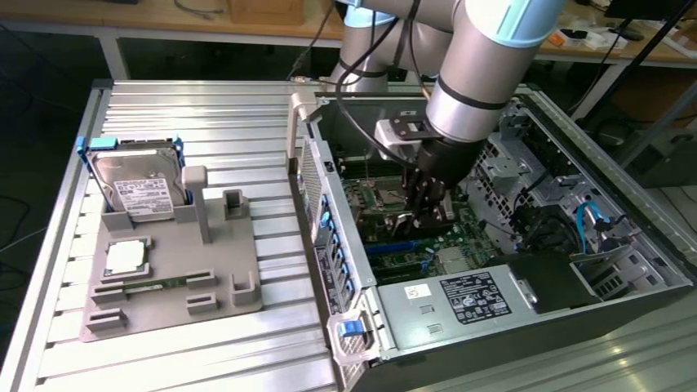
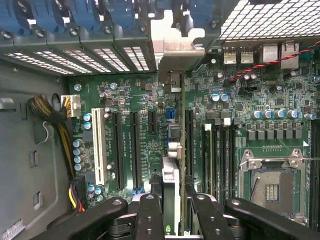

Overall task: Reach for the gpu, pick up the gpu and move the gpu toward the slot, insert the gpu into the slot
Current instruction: 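Insert the gpu into the slot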

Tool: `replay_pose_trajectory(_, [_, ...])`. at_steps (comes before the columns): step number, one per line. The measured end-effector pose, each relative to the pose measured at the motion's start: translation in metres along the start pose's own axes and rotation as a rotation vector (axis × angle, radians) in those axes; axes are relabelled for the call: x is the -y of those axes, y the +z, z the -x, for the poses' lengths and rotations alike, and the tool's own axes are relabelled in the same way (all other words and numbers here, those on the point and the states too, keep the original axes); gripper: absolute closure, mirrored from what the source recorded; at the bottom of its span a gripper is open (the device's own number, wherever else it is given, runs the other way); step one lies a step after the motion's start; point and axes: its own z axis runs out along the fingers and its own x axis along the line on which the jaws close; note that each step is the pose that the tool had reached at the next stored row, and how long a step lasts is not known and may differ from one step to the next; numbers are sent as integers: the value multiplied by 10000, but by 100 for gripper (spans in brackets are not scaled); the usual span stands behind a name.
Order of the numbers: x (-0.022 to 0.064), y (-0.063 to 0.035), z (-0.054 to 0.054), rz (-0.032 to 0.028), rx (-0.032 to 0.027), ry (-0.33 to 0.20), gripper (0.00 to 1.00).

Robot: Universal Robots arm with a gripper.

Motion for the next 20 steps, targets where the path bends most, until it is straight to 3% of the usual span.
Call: replay_pose_trajectory(20, [-116,54,-46,0,0,0,73])
